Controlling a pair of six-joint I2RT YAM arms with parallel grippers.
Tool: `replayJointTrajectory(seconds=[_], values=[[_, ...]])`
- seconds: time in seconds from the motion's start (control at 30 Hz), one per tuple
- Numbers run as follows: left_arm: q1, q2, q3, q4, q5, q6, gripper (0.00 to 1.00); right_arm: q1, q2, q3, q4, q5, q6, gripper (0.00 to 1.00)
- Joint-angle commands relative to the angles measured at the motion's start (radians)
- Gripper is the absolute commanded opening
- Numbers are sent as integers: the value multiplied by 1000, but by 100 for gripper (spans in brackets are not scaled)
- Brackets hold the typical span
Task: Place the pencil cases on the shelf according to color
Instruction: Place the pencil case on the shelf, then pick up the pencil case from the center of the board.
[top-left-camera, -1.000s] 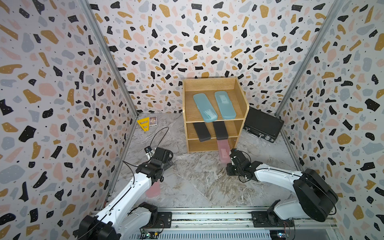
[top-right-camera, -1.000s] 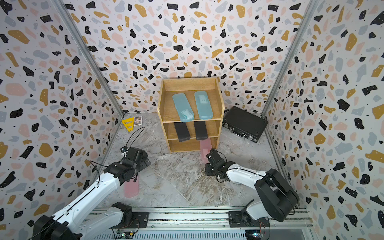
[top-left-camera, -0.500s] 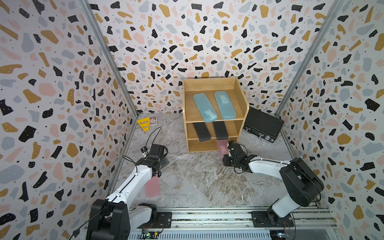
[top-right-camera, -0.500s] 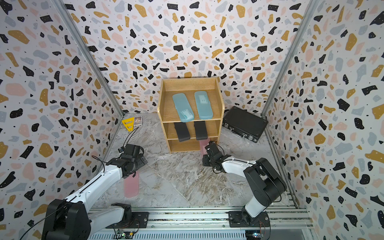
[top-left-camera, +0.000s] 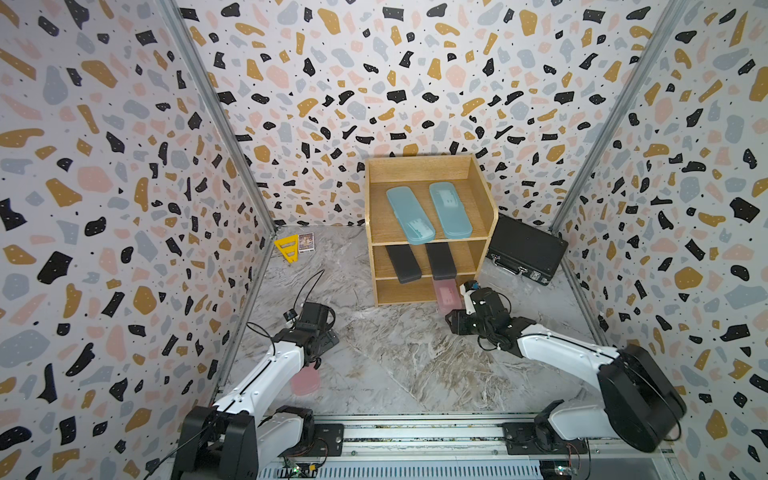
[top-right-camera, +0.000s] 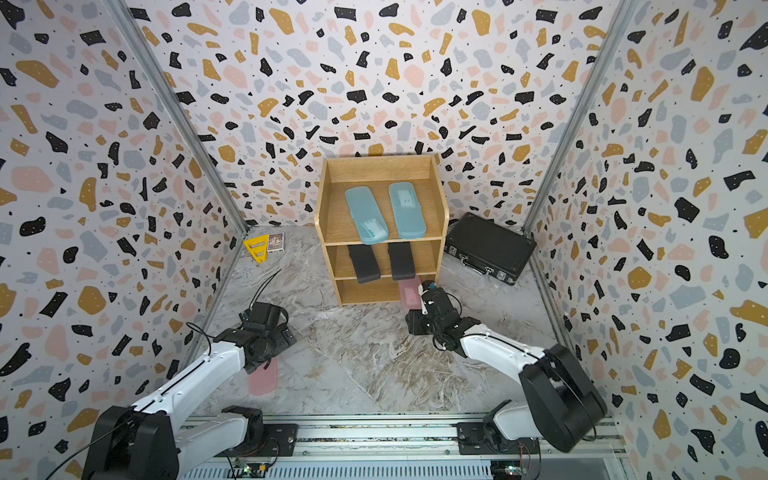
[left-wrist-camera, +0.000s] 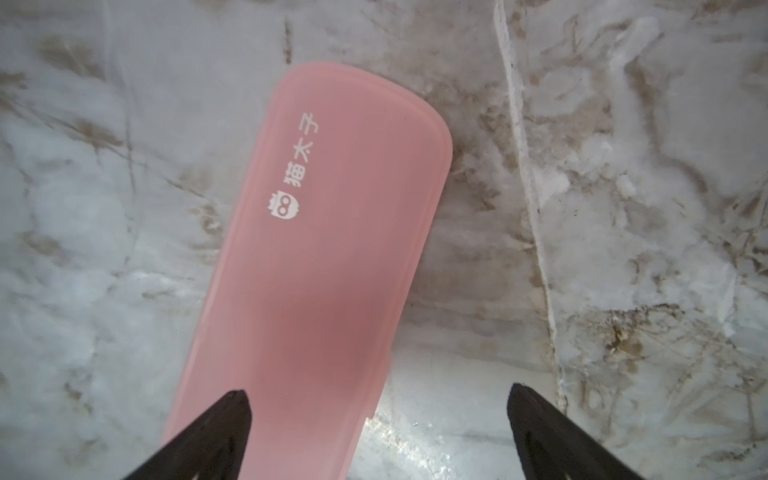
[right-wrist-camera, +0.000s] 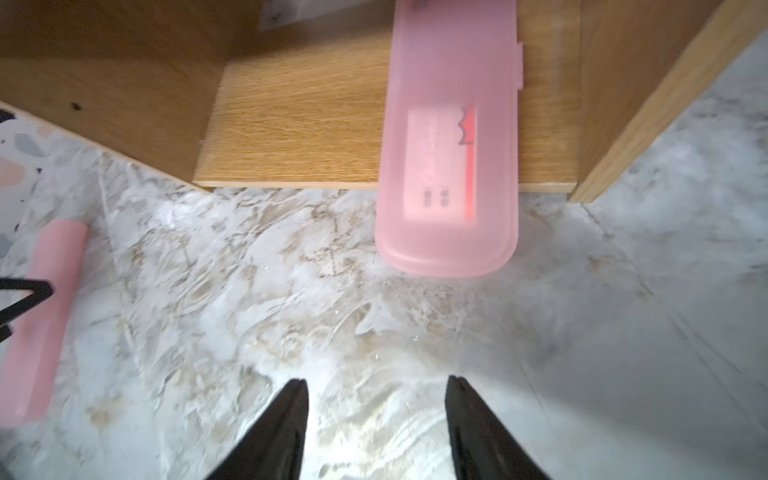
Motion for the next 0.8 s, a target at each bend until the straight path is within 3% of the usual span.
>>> replayJointTrajectory(seconds=[0.0, 0.07, 0.2, 0.47, 0.6, 0.67, 0.77], values=[[-3, 37, -6, 25, 57, -15, 100, -2, -142, -21, -151, -13, -45, 68], [-24, 42, 14, -6, 40, -20, 100, -2, -228, -32, -207, -10, -59, 72], [-84, 16, 1, 36, 123, -64, 100, -2, -339, -30, -315, 6, -84, 79], [-280, 14, 36, 105, 129, -207, 100, -1, -355, -37, -351, -17, -79, 83], [-356, -26, 125, 62, 64, -211, 100, 2, -334, -28, -344, -45, -57, 88], [-359, -71, 182, -37, 12, -179, 100, 23, -325, -17, -343, -48, -43, 100], [-358, -182, 240, -210, -139, -123, 100, 124, -307, -7, -313, 22, -13, 100]])
